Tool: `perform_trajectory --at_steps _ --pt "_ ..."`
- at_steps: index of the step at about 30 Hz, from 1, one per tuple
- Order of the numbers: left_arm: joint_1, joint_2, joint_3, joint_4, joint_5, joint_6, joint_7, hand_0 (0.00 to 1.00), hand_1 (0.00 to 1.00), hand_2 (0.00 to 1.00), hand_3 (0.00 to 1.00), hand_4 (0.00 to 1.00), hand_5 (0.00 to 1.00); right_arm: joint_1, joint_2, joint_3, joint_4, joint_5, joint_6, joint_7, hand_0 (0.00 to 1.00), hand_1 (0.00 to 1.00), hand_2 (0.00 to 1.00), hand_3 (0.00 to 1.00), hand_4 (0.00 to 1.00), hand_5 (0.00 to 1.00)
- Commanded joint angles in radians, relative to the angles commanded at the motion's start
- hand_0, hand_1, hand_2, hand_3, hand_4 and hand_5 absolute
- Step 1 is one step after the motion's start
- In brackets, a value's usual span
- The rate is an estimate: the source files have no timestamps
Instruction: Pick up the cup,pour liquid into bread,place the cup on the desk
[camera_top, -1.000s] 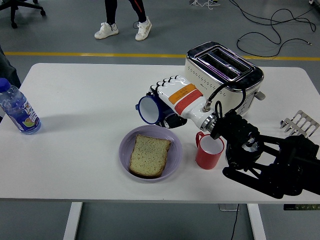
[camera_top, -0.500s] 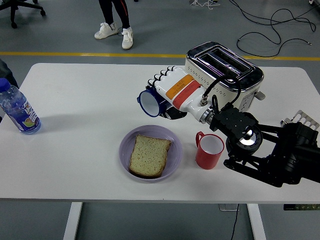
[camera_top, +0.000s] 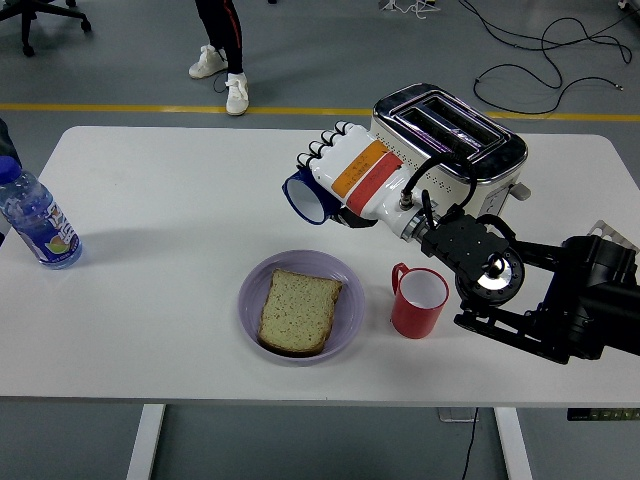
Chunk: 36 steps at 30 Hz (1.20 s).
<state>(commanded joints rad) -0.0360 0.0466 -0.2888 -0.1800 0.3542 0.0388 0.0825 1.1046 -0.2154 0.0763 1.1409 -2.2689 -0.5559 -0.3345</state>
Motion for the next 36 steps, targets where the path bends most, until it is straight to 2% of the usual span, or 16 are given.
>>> perform_trajectory --at_steps 9,12,18,23,26,28,31,33,36 --pt "-0.004 0.000 -0.008 0.000 0.003 0.000 0.001 0.678 0.720 0.745 0.675 0.436 0.939 0.009 0.000 0.003 -0.007 0.000 -0.025 -0.012 0.384 0.334 0.502 0.543 0.580 0.002" --pt "-0.004 0.000 -0.014 0.000 0.011 0.000 0.002 0.678 0.720 0.745 0.675 0.436 0.939 0.009 0.003 0.002 -0.009 0.000 -0.031 -0.049 0.384 0.334 0.502 0.543 0.580 0.002" --pt "-0.003 0.000 -0.029 0.000 0.022 0.000 0.003 0.676 0.720 0.745 0.674 0.438 0.939 0.007 0.005 0.002 -0.009 0.000 -0.031 -0.061 0.385 0.337 0.507 0.550 0.571 0.002" --pt "-0.006 0.000 -0.029 0.000 0.020 0.000 0.001 0.676 0.719 0.745 0.673 0.439 0.940 0.001 -0.001 0.017 0.010 0.000 -0.026 -0.046 0.394 0.337 0.505 0.550 0.567 0.002" --pt "-0.008 -0.001 -0.035 0.000 0.024 0.000 0.002 0.676 0.719 0.745 0.673 0.439 0.940 -0.012 -0.005 0.036 0.031 0.000 0.000 -0.006 0.394 0.337 0.505 0.550 0.567 0.002" --pt "-0.008 -0.001 -0.031 0.000 0.019 0.000 0.000 0.676 0.719 0.745 0.672 0.439 0.940 -0.024 -0.009 0.054 0.046 0.050 0.037 0.032 0.390 0.339 0.514 0.549 0.577 0.002" --pt "-0.010 -0.001 -0.033 0.000 0.024 0.001 0.000 0.676 0.719 0.745 0.672 0.439 0.940 -0.057 -0.018 0.104 0.083 0.178 0.141 0.114 0.390 0.339 0.514 0.549 0.577 0.002" --pt "-0.012 -0.002 -0.041 0.000 0.033 0.001 0.002 0.676 0.718 0.745 0.670 0.439 0.940 -0.083 -0.029 0.148 0.113 0.262 0.221 0.150 0.376 0.333 0.522 0.544 0.591 0.002" --pt "-0.011 -0.001 -0.044 0.000 0.033 0.001 0.001 0.676 0.718 0.745 0.670 0.439 0.940 -0.118 -0.043 0.221 0.148 0.392 0.347 0.163 0.376 0.333 0.522 0.544 0.591 0.002"
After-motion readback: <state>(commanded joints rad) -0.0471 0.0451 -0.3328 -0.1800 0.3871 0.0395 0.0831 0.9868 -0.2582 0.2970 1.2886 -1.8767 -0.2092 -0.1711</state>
